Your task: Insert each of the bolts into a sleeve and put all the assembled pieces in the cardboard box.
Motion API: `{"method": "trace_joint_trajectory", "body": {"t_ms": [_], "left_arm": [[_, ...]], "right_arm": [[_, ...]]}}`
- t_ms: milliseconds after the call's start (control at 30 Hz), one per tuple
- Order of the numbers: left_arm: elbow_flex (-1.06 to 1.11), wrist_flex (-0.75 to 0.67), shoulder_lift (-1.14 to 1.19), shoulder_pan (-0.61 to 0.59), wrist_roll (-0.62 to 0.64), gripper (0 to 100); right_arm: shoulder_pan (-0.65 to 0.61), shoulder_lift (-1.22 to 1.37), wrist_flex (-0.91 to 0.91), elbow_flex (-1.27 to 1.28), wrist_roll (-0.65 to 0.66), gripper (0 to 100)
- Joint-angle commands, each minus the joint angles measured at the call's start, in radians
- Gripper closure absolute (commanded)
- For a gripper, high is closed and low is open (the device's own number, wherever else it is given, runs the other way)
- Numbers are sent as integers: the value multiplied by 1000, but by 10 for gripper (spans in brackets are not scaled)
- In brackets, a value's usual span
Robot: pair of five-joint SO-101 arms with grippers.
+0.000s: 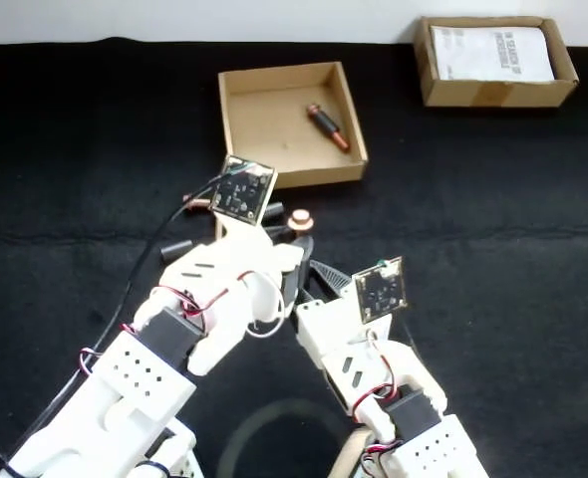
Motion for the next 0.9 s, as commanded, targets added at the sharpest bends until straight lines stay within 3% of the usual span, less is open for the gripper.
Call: {"method": "trace_joint_trajectory", "body": {"t_ms": [0,233,400,567,667,867], "left_arm": [[-19,74,1,8,-54,954],[-222,407,1,8,-52,772],[-387,617,1,1,-60,765],[-533,864,1,-1,-153,766],[-581,945,1,-84,-160,766],[-585,945,2,-390,-164,766]], "right_arm": [[47,-7,-25,-36,-8,990],[58,-4,-21,-38,-8,990],[61,-2,-24,-44,-9,990],[197,2,-25,-137,-6,991],[257,71,-25,-251,14,991],[268,453,-25,-556,40,991]]}}
